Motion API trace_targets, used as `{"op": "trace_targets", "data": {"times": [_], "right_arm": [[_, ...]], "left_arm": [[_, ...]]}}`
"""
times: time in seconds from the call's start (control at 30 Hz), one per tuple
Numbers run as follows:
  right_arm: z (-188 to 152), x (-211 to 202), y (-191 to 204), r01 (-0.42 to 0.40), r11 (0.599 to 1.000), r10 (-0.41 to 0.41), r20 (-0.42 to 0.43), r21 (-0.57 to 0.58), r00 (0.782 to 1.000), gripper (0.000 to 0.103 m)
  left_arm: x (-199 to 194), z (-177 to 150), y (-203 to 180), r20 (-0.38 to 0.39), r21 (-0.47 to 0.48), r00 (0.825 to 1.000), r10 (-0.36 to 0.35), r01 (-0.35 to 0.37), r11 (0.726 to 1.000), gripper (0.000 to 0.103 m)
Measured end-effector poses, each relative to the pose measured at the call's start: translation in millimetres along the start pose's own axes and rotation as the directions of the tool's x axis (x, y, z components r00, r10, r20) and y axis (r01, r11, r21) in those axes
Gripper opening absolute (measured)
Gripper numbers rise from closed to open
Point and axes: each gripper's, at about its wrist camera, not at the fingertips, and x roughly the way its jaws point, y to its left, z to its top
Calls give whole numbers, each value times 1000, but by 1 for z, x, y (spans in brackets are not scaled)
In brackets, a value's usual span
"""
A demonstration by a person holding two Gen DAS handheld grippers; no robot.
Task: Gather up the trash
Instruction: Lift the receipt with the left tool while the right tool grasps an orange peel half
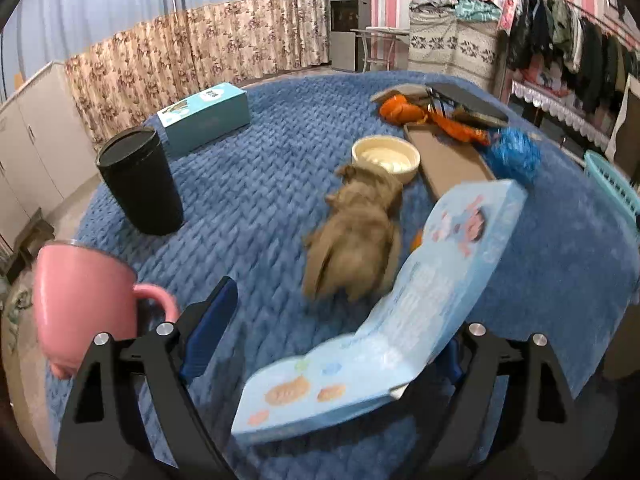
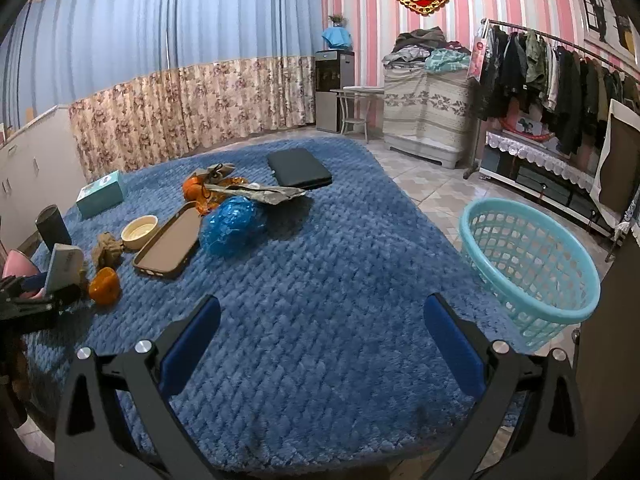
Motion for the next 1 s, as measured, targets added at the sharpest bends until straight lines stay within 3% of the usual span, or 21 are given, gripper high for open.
{"op": "trace_targets", "data": {"times": [0.07, 0.13, 0.2, 0.27, 0.4, 0.57, 0.8, 1.0], "right_arm": [[0, 0, 2, -1, 1000, 1, -2, -5, 1000, 99], [0, 0, 3, 0, 1000, 0, -4, -10, 1000, 99], [0, 1, 4, -2, 1000, 2, -9, -14, 1000, 99], [-1, 3, 5, -6, 1000, 6, -15, -16, 1000, 99], [0, 6, 10, -17, 999, 16, -22, -29, 1000, 99], [5, 11, 26, -53, 997, 52, -20, -58, 998, 99], [6, 21, 77, -138, 977, 134, -32, -166, 990, 99], [3, 31, 134, -211, 946, 203, -59, -246, 977, 99]], "left_arm": [[-2, -8, -3, -10, 16, 1000, 3, -3, 1000, 83], [-4, -15, -4, -8, 27, 1000, 5, -5, 1000, 76], [-5, -20, -7, -16, 53, 1000, 0, 1, 999, 51], [-7, -21, -8, -21, 59, 1000, -23, 25, 998, 33], [-15, -14, -10, 16, 80, 999, -40, 38, 996, 12], [-32, 5, -6, 79, 98, 996, -42, 34, 995, 2], [-57, 29, 21, 143, 66, 990, -17, 7, 998, 2], [-65, 40, 54, 147, -18, 989, -10, 13, 1000, 2]]}}
